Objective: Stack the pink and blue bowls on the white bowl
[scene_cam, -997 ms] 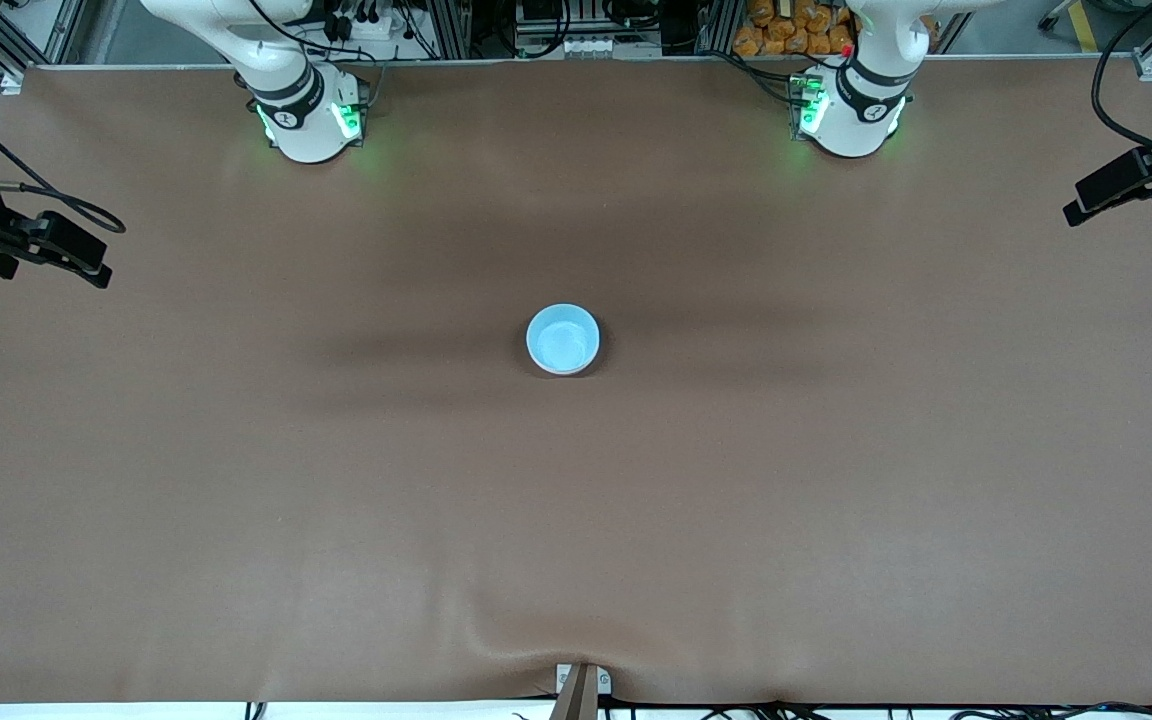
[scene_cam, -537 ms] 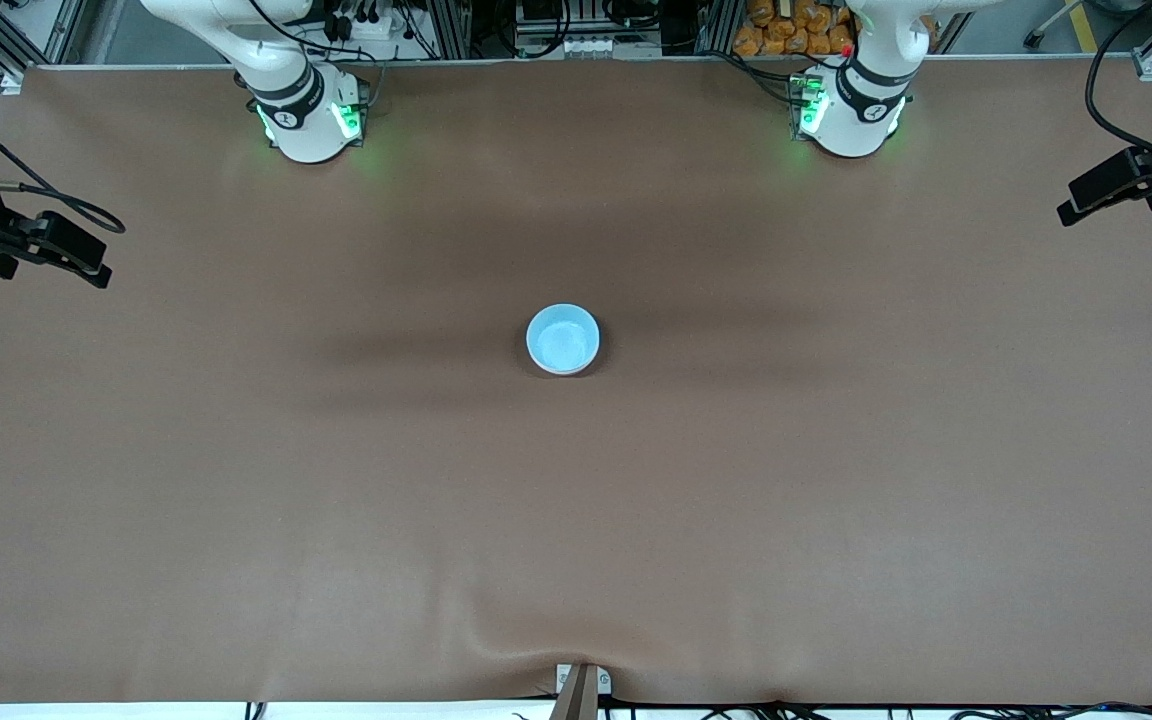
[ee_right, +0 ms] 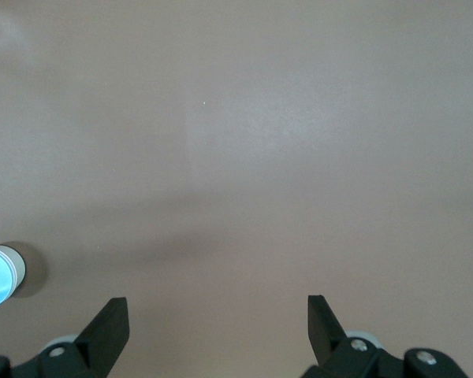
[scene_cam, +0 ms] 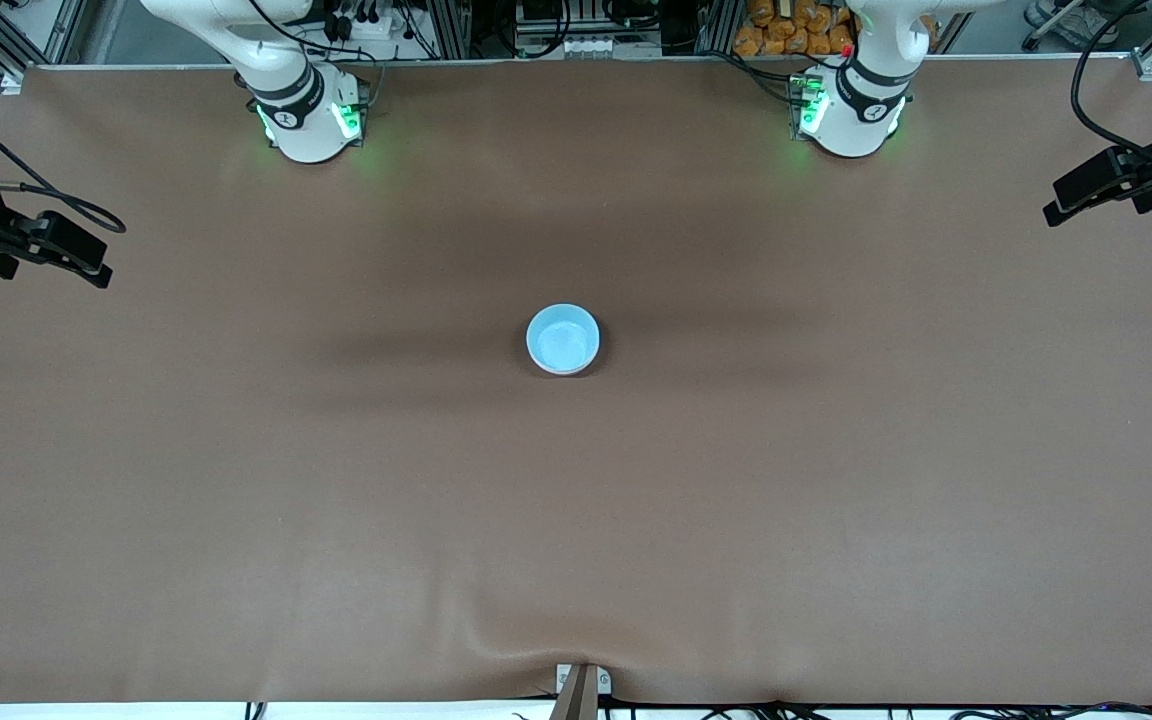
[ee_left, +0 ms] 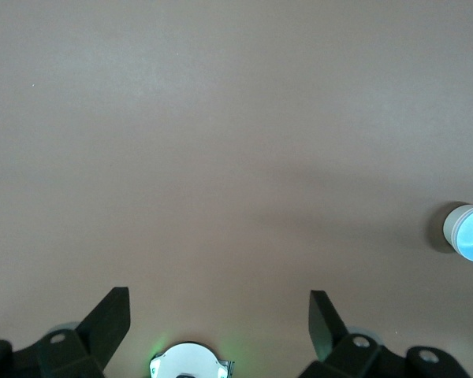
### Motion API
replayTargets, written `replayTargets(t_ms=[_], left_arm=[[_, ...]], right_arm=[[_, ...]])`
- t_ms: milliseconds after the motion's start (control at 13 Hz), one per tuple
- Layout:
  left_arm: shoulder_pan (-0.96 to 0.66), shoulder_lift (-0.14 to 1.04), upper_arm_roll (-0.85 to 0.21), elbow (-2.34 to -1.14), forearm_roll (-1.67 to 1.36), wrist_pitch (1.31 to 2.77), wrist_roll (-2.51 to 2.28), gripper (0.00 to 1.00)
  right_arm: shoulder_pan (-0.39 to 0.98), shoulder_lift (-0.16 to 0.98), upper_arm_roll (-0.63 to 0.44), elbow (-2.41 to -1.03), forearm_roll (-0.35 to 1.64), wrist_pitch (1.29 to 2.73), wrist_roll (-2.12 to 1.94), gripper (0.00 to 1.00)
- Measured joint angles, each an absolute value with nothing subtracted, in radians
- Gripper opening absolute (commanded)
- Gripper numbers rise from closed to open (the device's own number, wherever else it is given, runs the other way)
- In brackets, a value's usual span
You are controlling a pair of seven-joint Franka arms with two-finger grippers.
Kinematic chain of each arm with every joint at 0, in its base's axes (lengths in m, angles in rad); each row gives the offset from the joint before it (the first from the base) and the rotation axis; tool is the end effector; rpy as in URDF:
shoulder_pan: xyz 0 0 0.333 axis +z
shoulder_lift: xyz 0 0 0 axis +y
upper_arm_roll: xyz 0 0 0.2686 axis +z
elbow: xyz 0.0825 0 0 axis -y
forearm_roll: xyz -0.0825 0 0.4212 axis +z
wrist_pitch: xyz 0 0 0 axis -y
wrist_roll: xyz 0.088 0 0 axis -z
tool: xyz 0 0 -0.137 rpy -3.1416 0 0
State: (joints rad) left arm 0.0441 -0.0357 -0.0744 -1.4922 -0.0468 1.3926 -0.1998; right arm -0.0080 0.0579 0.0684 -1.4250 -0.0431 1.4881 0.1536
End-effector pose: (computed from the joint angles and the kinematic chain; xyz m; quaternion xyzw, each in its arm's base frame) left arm 0.5605 -0.0247 0.5921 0.9959 0.0813 -0.0343 0.0180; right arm 0.5982 0.0289 0.5792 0.9986 -0.0485 0.0047 0.0191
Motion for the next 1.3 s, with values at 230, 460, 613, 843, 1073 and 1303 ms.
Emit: replayTargets(t_ms=[230, 460, 613, 843, 1073, 1303], left_arm=[[0.043, -0.036, -0.076, -1.492, -0.047, 1.396, -0.200, 1.00], [0.043, -0.036, -0.084, -1.492, -0.047, 1.398, -0.200, 1.00], [0.043, -0.036, -0.084, -1.492, -0.047, 1.399, -0.200, 1.00], [0.044, -0.036, -0.084, -1.490, -0.047, 1.400, -0.200, 1.00], [0.044, -0.036, -0.084, -1.489, -0.047, 1.400, -0.200, 1.00], [0.044, -0.036, -0.088, -1.489, -0.047, 1.399, -0.200, 1.00]], right_arm=[[-0.008, 0.058, 0.068, -1.425, -0.043, 1.489, 0.153, 1.00], [-0.007, 0.058, 0.069, -1.425, -0.043, 1.497, 0.153, 1.00], [-0.007, 0.058, 0.069, -1.425, -0.043, 1.499, 0.153, 1.00], [-0.007, 0.058, 0.069, -1.425, -0.043, 1.499, 0.153, 1.00], [-0.007, 0.059, 0.069, -1.425, -0.043, 1.499, 0.153, 1.00], [-0.007, 0.059, 0.069, -1.425, -0.043, 1.499, 0.153, 1.00]])
